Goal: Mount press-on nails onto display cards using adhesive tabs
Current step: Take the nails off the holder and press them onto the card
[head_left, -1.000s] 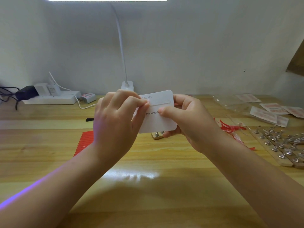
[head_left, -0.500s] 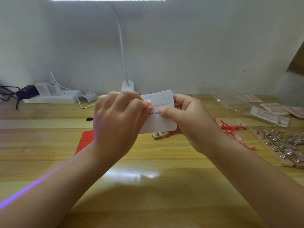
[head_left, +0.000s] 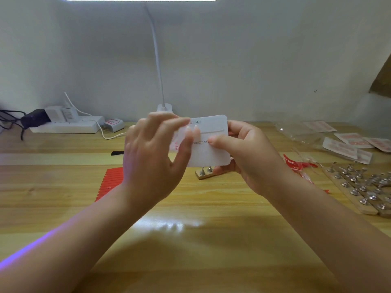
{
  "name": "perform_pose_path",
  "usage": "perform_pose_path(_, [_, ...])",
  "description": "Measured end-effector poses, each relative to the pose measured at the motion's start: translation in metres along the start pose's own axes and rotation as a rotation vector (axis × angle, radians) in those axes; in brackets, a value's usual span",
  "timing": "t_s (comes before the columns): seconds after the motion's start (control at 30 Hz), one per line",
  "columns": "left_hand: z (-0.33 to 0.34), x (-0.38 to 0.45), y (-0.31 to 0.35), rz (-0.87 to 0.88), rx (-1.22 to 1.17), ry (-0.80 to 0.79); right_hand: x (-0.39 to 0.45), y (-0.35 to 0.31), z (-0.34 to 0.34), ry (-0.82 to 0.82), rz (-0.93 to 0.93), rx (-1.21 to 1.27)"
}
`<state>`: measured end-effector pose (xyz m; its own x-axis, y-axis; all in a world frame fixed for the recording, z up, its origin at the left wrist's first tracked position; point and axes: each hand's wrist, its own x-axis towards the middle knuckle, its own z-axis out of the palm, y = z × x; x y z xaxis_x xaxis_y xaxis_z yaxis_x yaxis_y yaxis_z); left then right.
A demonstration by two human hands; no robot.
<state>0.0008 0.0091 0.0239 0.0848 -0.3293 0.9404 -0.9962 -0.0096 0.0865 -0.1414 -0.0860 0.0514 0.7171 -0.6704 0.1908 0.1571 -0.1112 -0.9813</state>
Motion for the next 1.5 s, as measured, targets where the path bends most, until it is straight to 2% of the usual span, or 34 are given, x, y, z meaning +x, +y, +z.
perform_pose_path(0.13, [-0.002,0.004,0.004,-0.451,-0.369,-0.137,0.001,0.000,-0.001,0.000,0.012,0.030])
perform_pose_path(0.2, [-0.001,0.008,0.004,-0.703,-0.669,-0.197,0.001,0.000,-0.002,-0.003,0.022,0.032])
perform_pose_path(0.3, [-0.001,0.011,0.000,-0.866,-0.861,-0.254,0.001,-0.001,-0.003,0.002,0.034,-0.008])
perform_pose_path(0.37, [0.000,0.011,0.000,-0.878,-0.905,-0.256,0.001,-0.001,-0.005,0.009,0.029,-0.040])
perform_pose_path(0.5, [-0.001,0.010,0.004,-0.781,-0.955,-0.239,0.000,-0.001,-0.004,0.007,0.001,-0.049])
perform_pose_path(0.73, [-0.001,0.008,0.008,-0.645,-0.963,-0.217,0.000,0.010,0.002,0.070,-0.044,0.069])
perform_pose_path(1.03, [0.001,0.003,0.010,-0.707,-0.949,-0.245,0.000,0.014,0.001,0.071,-0.092,0.066])
perform_pose_path(1.3, [-0.001,0.005,0.012,-0.747,-0.954,-0.227,-0.002,0.008,0.004,0.022,-0.027,0.153])
perform_pose_path(1.5, [-0.001,0.002,0.011,-0.710,-0.950,-0.258,-0.002,0.015,0.005,0.107,-0.073,0.075])
